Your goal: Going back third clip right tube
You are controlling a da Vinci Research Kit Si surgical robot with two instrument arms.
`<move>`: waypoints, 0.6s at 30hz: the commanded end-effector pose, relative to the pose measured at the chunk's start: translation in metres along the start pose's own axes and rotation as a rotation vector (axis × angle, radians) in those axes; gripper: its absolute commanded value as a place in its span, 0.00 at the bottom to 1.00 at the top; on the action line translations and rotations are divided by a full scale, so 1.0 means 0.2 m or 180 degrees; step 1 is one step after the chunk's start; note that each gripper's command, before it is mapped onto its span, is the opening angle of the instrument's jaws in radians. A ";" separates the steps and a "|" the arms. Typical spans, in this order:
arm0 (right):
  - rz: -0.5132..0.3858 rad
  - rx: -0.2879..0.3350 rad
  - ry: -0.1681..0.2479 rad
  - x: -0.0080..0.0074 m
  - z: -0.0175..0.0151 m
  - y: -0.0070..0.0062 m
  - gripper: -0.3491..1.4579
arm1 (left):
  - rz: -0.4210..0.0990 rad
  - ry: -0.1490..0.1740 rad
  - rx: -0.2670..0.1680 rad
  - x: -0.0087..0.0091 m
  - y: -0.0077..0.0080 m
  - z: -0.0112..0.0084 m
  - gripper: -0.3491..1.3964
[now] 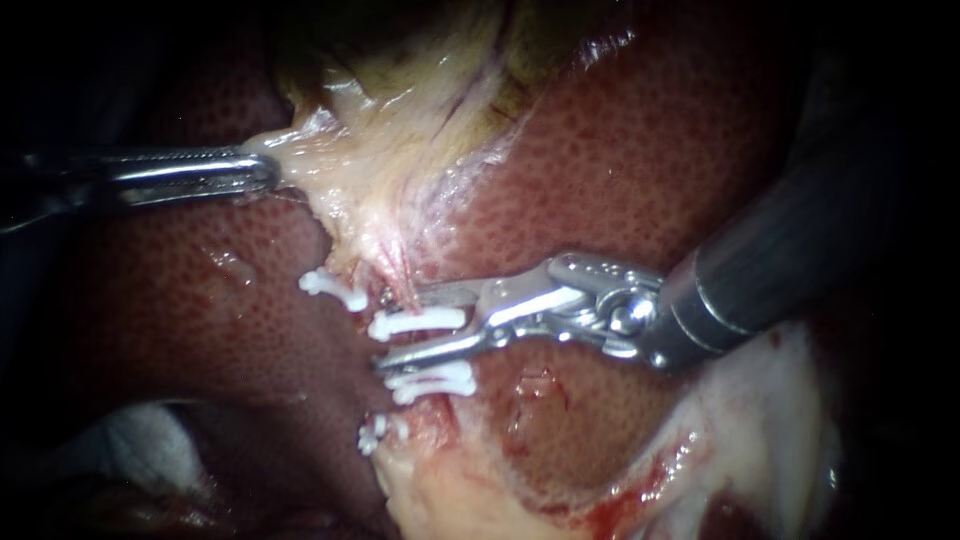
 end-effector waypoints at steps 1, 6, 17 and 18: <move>0.0004 -0.0024 0.0010 0.000 -0.002 0.002 0.47 | 0.0000 0.0000 -0.0002 0.000 0.000 0.000 0.00; 0.0025 -0.0088 0.0035 0.001 -0.011 0.009 0.47 | 0.0000 0.0000 -0.0003 0.000 0.000 0.000 0.00; -0.0069 -0.0110 0.0041 0.002 -0.026 0.005 0.47 | 0.0000 0.0000 -0.0003 0.000 0.000 0.000 0.00; -0.0119 -0.0098 0.0037 0.004 -0.029 0.003 0.47 | 0.0000 0.0000 -0.0003 0.000 0.000 0.000 0.00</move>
